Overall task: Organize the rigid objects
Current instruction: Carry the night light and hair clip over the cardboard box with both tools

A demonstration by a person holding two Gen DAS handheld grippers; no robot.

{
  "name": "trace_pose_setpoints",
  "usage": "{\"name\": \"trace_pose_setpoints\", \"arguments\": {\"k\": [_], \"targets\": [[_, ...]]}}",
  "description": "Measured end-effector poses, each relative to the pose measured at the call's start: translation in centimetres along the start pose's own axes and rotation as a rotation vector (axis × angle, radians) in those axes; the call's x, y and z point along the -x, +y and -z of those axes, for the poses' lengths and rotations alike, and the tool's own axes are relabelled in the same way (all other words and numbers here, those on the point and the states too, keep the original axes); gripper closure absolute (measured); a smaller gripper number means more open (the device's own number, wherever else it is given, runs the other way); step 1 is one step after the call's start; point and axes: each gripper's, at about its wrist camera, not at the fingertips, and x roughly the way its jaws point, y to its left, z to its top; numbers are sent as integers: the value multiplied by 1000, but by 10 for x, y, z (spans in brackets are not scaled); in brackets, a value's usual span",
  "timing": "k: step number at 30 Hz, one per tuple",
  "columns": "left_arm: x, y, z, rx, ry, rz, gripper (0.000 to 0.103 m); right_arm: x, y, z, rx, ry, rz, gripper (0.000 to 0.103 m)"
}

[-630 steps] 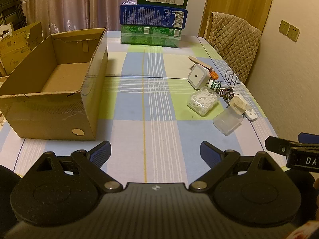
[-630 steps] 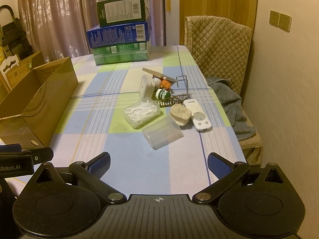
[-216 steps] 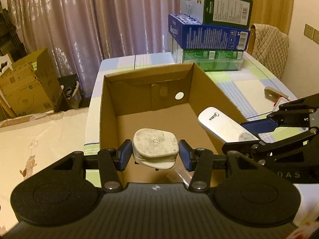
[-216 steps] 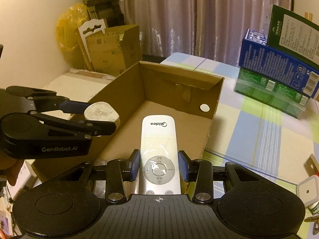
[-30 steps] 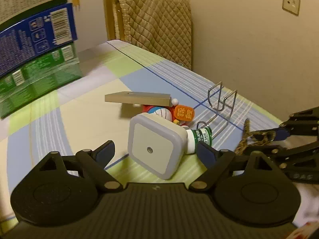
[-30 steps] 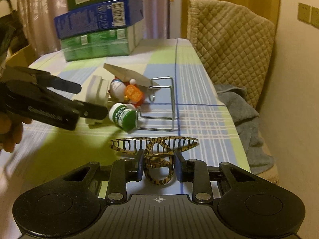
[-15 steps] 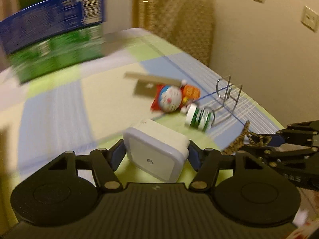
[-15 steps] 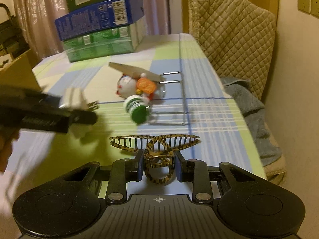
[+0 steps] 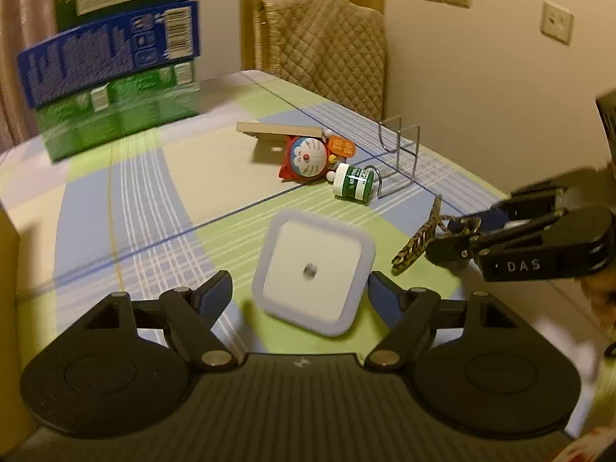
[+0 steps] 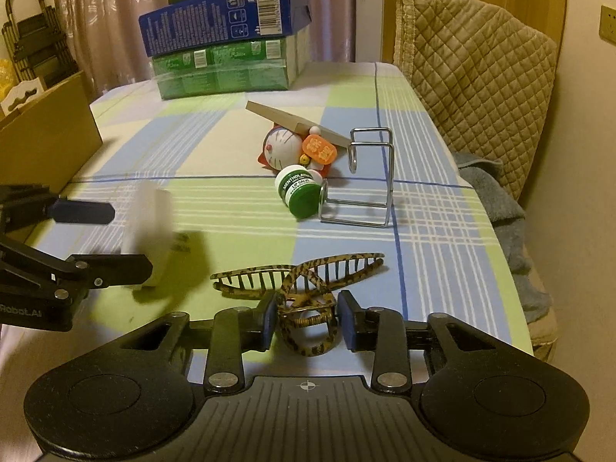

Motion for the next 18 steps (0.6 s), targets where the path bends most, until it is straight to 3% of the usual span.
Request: {"name": "trace_pose_setpoints", "arguments": {"k": [11, 14, 15, 18], "targets": [[-22, -1, -10, -55, -9, 30, 29, 2, -4, 2, -6, -8, 8, 65], [-31, 2, -13, -44, 4, 75, 30, 2, -4, 1, -3, -5, 2, 64], [-32, 2, -14, -44, 14, 86, 36, 2, -4, 1, 0, -5, 0, 65], [-29, 1, -14, -40, 34, 91, 37, 1, -3, 0, 9, -1, -12, 65]]}}
